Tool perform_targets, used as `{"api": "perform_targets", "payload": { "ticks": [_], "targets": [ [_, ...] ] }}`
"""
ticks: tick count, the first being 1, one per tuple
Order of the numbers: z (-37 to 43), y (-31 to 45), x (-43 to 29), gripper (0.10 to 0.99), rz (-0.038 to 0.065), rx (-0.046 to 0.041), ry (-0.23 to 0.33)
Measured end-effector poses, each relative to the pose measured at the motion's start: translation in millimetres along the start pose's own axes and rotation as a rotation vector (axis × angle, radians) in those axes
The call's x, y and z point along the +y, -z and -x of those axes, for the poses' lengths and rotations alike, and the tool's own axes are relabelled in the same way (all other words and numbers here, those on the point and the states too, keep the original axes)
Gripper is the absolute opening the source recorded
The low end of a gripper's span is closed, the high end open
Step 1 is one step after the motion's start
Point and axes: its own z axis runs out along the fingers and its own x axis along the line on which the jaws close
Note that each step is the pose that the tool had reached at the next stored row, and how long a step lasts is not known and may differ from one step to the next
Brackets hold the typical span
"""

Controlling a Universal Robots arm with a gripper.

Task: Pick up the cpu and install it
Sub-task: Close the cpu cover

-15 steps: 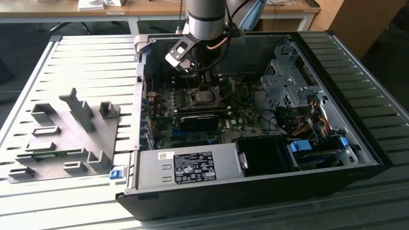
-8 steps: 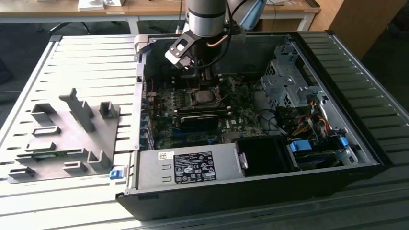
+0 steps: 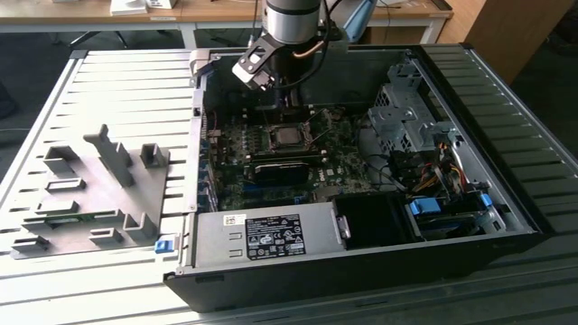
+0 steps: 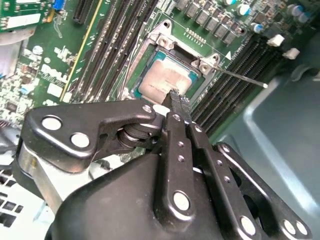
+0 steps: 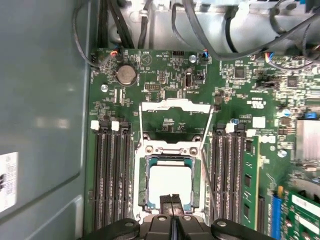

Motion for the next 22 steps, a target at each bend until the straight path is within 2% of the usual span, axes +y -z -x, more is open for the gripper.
{"api": "perform_targets", "payload": {
  "ticks": [5, 7, 10, 15, 17, 18, 22],
  "targets": [
    [-0.2, 20.6, 0.4, 0.106, 0.0, 0.0001, 0.0],
    [-0.1, 26.6, 0.5, 0.106, 0.0, 0.0, 0.0],
    [1.4, 27.6, 0.5, 0.106, 0.0, 0.0002, 0.0],
    [9.3, 27.7, 0.4, 0.106, 0.0, 0.0011, 0.0],
    [10.2, 27.6, 2.6, 0.106, 0.0, 0.0014, 0.0],
    [10.2, 27.6, 5.1, 0.106, -0.001, 0.0012, 0.0],
    [10.6, 27.3, 23.0, 0.106, -0.003, 0.0024, 0.0]
  ]
}}
